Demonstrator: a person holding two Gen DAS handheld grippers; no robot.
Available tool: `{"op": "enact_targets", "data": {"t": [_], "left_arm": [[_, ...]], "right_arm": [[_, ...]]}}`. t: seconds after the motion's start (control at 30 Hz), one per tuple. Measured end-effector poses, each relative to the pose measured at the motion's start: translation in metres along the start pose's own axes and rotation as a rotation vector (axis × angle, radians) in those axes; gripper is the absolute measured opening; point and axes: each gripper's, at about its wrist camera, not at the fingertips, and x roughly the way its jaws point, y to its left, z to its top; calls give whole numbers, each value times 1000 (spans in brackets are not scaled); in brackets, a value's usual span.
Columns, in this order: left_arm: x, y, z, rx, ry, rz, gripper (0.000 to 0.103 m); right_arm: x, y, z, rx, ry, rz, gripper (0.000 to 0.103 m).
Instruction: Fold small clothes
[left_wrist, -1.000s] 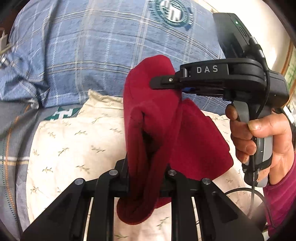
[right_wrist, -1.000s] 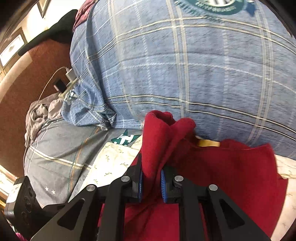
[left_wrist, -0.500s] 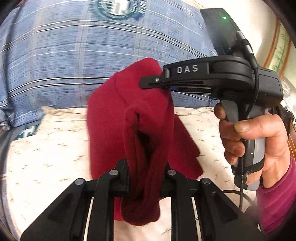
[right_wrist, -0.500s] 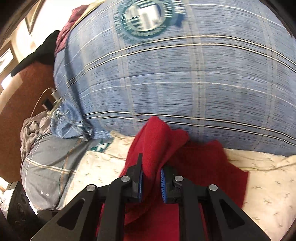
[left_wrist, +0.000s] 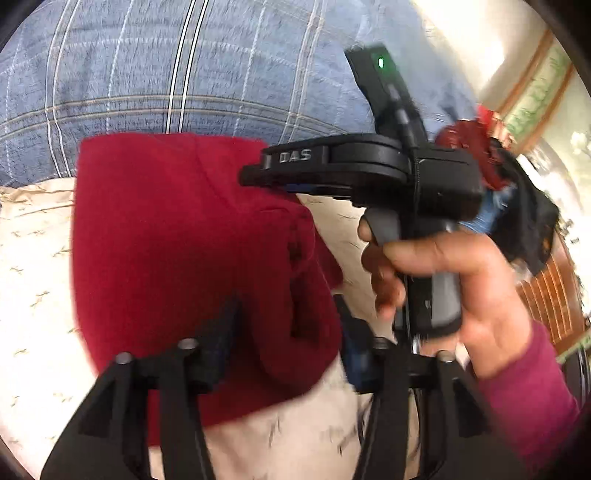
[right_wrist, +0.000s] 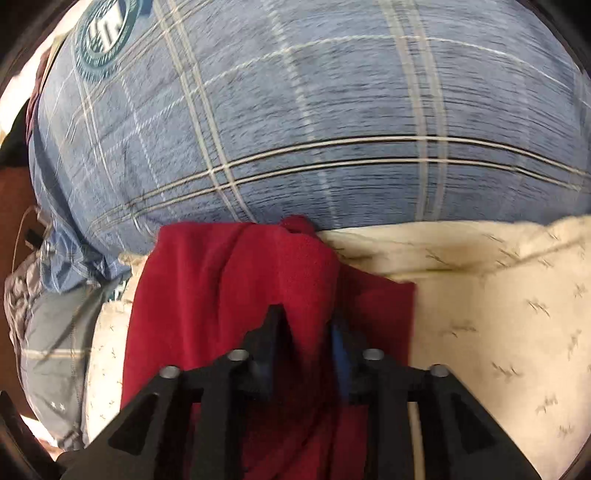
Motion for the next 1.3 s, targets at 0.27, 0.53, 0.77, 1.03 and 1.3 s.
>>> {"op": "enact_targets", "data": {"t": [0.27, 0.53, 0.77, 1.03, 1.3], "left_arm": [[-57, 49, -24, -8, -91, 201, 61], [-31, 66, -47, -74, -17, 222, 61], [-42, 60, -41, -64, -60, 254, 61], [-13, 60, -16, -74, -66, 300, 61], [4, 59, -25, -63, -45, 291, 73]], "right_arm": [[-59, 21, -45, -1, -30, 139, 81], [-51, 31, -84, -123, -14, -34, 14], [-74, 10, -84, -31, -52, -7, 37], [-39, 0, -45, 38, -46, -3, 13], [-18, -2, -59, -75, -76, -116, 12]]}}
